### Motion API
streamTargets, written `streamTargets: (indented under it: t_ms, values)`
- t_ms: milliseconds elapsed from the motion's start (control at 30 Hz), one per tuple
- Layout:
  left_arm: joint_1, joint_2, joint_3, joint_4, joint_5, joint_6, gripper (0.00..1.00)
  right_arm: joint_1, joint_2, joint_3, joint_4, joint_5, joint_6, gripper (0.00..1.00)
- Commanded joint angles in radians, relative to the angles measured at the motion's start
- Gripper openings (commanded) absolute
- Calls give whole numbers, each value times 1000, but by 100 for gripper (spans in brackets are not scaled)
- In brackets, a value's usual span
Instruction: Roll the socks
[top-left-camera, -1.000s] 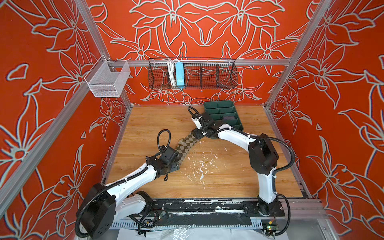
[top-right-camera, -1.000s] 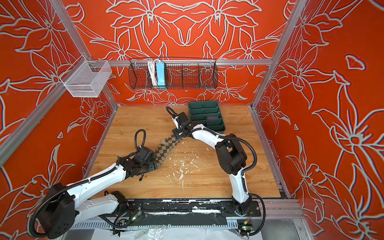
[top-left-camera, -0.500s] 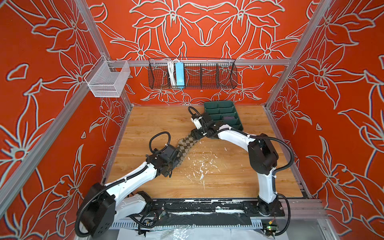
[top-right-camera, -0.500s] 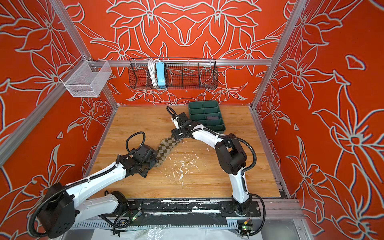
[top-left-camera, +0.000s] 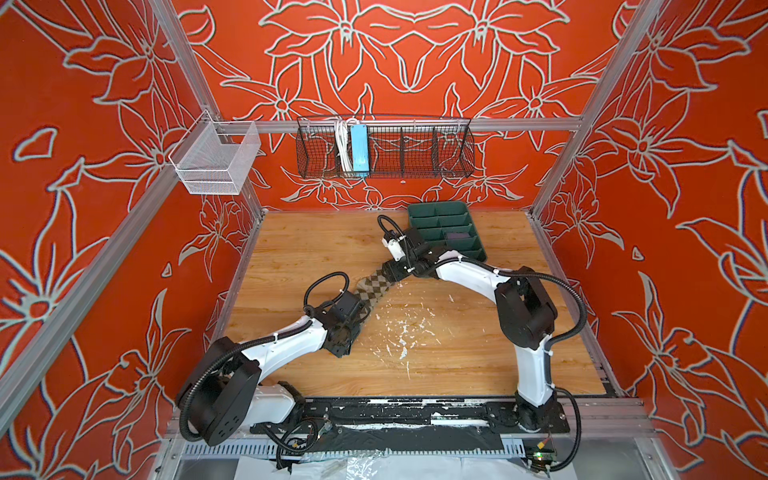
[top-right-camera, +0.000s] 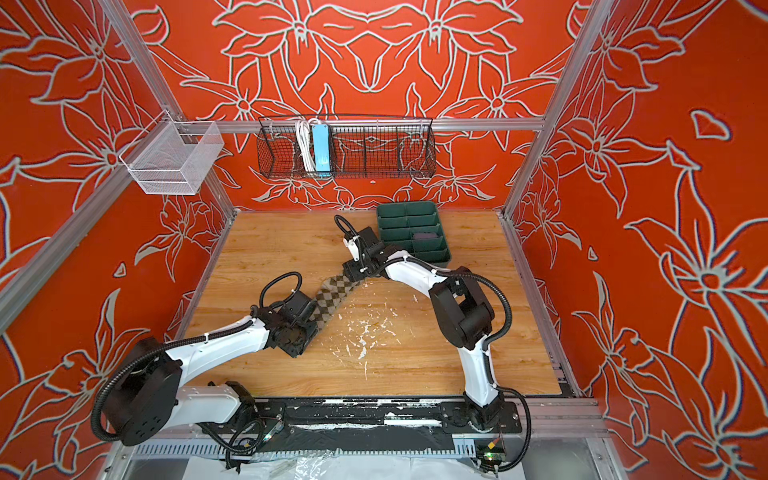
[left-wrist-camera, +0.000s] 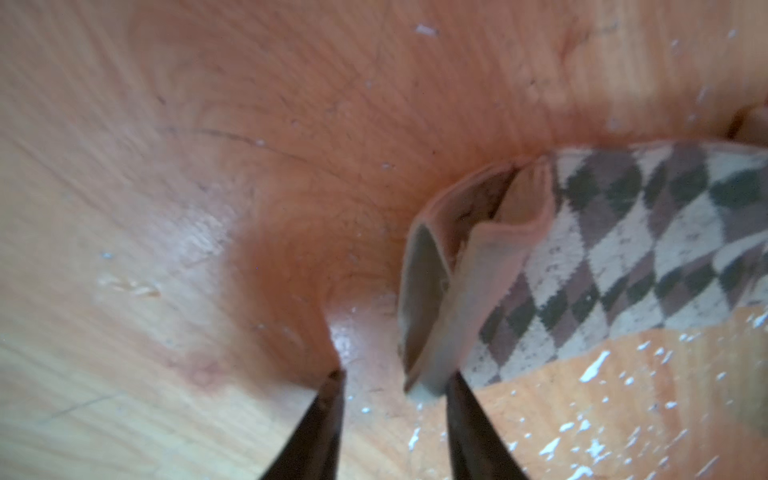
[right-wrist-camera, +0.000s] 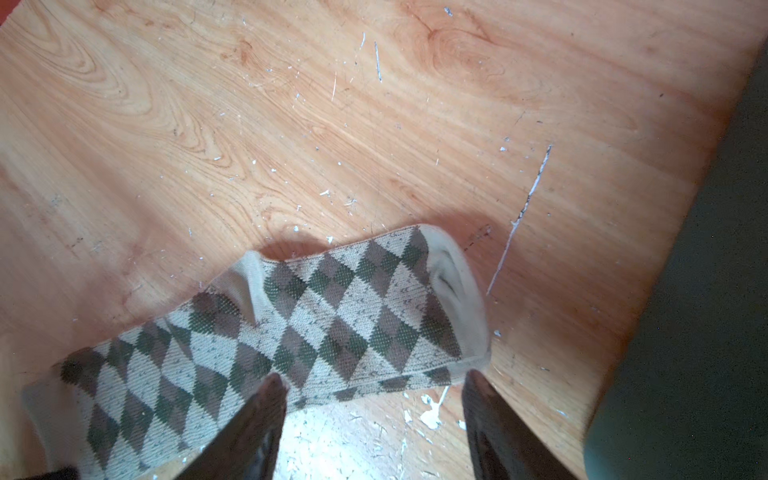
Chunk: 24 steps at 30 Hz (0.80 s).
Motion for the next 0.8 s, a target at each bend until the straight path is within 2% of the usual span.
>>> streamTargets:
  t_ms: [0,200,433,667,767]
  values:
    - [5,-24,-16,-29,-25,-47,33,-11,11,-7,14,1,8,70]
    - [5,7,-30,-15,-35,-48,25,-11,38,30,-18,41,10,69]
    - [5,54,-49,34,-10,-61,25,-10,69,66,-64,199,-15,70]
    - [5,61,-45,21,-7,-56,25,-12,182,172,-147,285,-35,70]
    - [5,56,-50,13,-5,-52,25,-16,217,187,-135,281,-26,69]
